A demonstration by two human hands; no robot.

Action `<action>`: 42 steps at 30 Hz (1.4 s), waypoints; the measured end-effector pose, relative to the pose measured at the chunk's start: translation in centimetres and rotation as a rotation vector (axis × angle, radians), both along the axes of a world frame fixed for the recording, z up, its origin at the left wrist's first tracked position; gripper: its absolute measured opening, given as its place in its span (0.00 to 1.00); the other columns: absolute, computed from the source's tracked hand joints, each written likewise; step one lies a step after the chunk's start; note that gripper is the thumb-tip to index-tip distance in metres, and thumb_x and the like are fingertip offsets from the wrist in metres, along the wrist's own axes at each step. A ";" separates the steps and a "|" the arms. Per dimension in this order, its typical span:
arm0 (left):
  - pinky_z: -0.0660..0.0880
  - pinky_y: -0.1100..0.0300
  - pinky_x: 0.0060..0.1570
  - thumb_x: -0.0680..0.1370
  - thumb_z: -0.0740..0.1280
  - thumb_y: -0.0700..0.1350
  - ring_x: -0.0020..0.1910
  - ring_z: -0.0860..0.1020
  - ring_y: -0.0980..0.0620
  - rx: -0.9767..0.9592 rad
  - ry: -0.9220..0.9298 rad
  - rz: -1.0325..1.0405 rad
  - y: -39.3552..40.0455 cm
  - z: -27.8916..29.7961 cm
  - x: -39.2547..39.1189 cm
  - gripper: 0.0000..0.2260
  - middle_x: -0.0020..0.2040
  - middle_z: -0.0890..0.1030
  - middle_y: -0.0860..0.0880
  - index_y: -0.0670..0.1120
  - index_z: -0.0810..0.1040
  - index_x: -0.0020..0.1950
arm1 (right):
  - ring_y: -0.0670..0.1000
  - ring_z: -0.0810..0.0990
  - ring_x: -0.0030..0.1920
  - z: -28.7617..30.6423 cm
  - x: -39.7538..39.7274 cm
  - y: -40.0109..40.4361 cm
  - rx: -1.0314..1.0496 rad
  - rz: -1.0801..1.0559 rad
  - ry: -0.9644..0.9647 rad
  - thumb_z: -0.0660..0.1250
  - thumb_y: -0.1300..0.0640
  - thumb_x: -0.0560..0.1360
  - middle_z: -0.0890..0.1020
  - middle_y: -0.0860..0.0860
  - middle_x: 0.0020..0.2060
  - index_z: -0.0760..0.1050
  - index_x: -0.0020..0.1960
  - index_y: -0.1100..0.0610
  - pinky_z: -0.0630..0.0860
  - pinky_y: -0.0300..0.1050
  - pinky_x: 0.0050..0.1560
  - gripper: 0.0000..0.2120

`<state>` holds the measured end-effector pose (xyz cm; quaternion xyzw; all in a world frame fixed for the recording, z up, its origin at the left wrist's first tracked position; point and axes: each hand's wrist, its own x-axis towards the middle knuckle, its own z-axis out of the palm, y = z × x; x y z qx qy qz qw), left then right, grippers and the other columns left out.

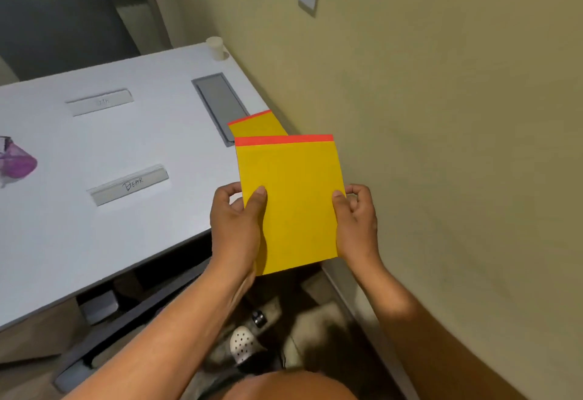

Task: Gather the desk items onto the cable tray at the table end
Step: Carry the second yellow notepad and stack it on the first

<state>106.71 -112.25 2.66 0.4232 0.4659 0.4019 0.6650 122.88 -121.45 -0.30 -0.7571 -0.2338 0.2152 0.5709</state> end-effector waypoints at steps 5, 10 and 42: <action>0.82 0.60 0.38 0.82 0.71 0.38 0.44 0.88 0.53 -0.007 0.047 -0.014 5.8 -0.9 0.1 0.10 0.48 0.90 0.52 0.51 0.78 0.60 | 0.47 0.77 0.40 0.1 2.2 5.7 -0.028 0.026 -0.021 0.65 0.53 0.85 0.81 0.48 0.48 0.73 0.58 0.46 0.74 0.41 0.40 0.03; 0.84 0.46 0.56 0.84 0.69 0.40 0.54 0.84 0.47 0.031 0.184 0.015 10.4 -3.2 0.7 0.15 0.51 0.83 0.52 0.56 0.81 0.67 | 0.56 0.80 0.60 -0.9 4.1 11.1 -0.159 0.120 -0.085 0.64 0.56 0.85 0.80 0.55 0.61 0.76 0.69 0.57 0.79 0.56 0.63 0.14; 0.78 0.51 0.57 0.80 0.73 0.38 0.57 0.81 0.47 -0.076 0.567 0.096 34.5 -22.8 13.3 0.12 0.57 0.83 0.49 0.46 0.82 0.63 | 0.51 0.63 0.48 -19.8 16.8 40.0 -0.601 0.197 -0.056 0.57 0.68 0.79 0.63 0.42 0.36 0.61 0.38 0.43 0.58 0.41 0.34 0.22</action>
